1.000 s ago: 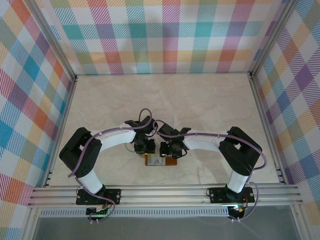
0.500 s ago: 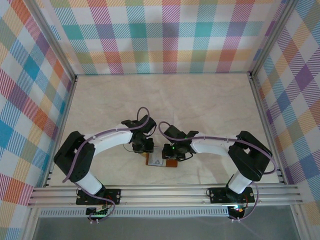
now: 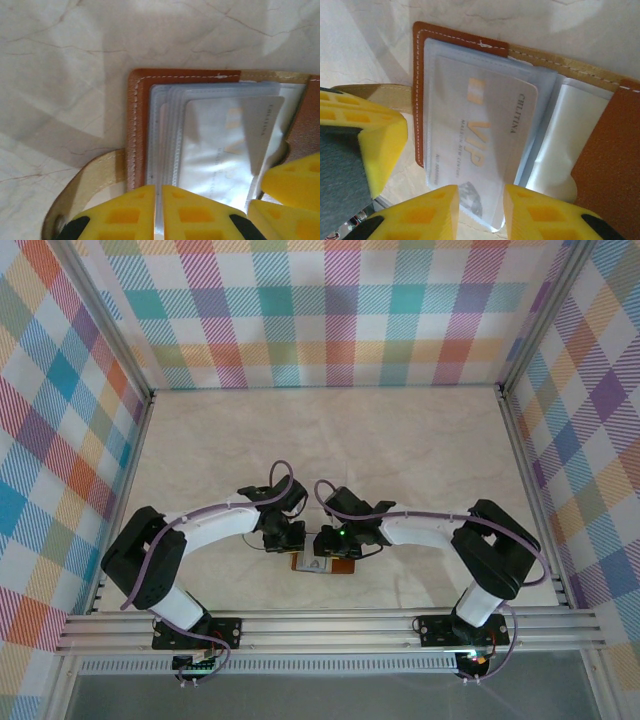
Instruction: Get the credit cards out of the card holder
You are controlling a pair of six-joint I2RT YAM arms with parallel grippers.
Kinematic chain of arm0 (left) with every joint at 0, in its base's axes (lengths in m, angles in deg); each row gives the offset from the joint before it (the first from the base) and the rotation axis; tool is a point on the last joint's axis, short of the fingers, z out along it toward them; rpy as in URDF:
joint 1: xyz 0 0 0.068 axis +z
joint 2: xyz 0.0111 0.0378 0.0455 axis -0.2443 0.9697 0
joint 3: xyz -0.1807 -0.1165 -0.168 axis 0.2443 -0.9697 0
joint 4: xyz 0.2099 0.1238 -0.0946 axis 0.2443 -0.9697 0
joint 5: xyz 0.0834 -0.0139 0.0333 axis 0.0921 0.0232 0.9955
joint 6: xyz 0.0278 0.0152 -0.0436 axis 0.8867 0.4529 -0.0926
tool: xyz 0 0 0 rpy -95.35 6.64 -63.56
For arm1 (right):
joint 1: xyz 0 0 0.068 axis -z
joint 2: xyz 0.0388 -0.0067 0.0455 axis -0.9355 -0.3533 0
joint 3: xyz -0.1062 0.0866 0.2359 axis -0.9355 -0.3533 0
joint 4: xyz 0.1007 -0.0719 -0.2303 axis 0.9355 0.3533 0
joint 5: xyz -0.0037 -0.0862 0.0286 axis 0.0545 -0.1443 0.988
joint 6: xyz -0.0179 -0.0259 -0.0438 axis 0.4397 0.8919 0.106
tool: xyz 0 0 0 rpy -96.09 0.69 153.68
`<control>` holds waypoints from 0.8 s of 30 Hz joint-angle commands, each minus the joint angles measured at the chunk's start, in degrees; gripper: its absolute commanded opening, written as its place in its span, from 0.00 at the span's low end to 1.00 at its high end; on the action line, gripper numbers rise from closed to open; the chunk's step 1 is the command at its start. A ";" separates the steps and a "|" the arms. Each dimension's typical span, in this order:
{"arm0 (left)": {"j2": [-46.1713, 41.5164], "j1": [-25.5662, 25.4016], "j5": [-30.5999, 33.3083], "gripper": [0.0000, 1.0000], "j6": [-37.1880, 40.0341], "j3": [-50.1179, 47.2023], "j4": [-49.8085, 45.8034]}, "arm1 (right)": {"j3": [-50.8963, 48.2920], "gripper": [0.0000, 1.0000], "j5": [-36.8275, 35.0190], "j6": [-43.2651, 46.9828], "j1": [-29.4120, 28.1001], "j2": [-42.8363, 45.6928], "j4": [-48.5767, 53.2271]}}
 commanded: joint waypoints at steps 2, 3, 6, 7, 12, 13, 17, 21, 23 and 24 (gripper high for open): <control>0.98 0.68 -3.31 0.12 -1.92 -0.99 3.21 | 0.35 0.31 1.67 -1.21 0.51 -1.41 -1.85; 1.17 0.72 -3.22 0.11 -1.89 -1.01 3.28 | 0.27 0.31 1.84 -1.19 0.57 -1.61 -2.08; 1.28 0.79 -3.14 0.11 -2.06 -1.18 3.50 | 0.08 0.31 1.64 -1.22 0.68 -2.02 -2.04; 1.32 0.79 -3.19 0.11 -2.08 -1.15 3.54 | 0.23 0.31 1.24 -1.11 0.70 -2.01 -1.48; 2.47 0.79 -3.52 0.12 -1.97 -1.01 3.73 | 0.86 0.30 -0.94 -0.53 0.70 -1.51 1.59; 2.76 0.83 -3.21 0.12 -1.83 -0.91 3.41 | 1.02 0.30 -1.37 -0.43 0.70 -1.43 2.16; 4.37 0.79 1.73 0.13 -0.22 0.13 -0.47 | 0.98 0.30 -2.02 -0.10 0.70 -0.89 3.17; 5.06 0.79 3.91 0.13 1.28 0.46 -2.38 | 1.01 0.30 -2.36 0.08 0.70 -0.76 3.74; 4.89 0.79 3.85 0.13 1.40 0.31 -2.50 | 1.00 0.30 -2.59 0.24 0.70 -0.58 4.23; 4.80 0.79 3.75 0.13 1.43 0.27 -2.52 | 0.93 0.30 -2.67 0.24 0.70 -0.33 4.23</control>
